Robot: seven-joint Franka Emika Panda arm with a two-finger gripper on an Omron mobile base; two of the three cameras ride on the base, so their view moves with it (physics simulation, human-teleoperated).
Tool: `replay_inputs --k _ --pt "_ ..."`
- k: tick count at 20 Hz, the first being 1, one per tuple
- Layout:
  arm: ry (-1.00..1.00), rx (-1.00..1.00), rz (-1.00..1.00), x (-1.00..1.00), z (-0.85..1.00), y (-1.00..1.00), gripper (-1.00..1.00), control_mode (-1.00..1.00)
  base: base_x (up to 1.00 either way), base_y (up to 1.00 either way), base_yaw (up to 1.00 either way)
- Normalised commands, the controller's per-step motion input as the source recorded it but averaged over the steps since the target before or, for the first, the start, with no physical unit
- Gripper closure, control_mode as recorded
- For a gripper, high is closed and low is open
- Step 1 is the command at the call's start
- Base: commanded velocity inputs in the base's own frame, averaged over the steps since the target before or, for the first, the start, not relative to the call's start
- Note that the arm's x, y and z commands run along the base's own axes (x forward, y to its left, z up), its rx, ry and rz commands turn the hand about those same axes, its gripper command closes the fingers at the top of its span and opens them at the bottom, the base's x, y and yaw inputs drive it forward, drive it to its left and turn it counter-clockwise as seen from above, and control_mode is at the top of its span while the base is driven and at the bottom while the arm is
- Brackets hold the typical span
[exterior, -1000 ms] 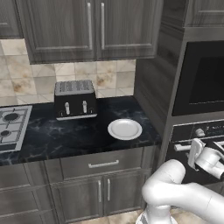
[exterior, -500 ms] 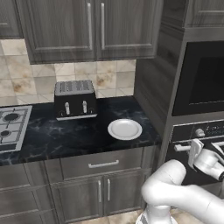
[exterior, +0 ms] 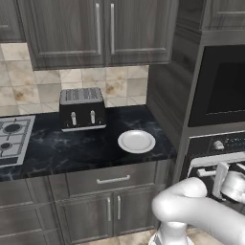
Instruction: Take the fish from the oven and place it on the plate on the counter.
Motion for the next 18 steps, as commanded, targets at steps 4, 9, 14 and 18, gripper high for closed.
replay_inputs --k 4,9,14,18 --pt "0.23 0.23 0.0 -1.0 0.0 0.0 1.0 -1.0 0.0 0.0 0.0" --pt "0.28 0.28 0.0 -1.0 0.0 -0.07 1.0 -1.0 0.0 0.0 0.0" --pt "0.37 0.33 0.0 -1.0 0.0 -0.13 1.0 -1.0 0.0 0.0 0.0" --pt "0.4 0.35 0.0 -1.0 0.34 -0.17 1.0 -1.0 0.0 0.0 0.0"
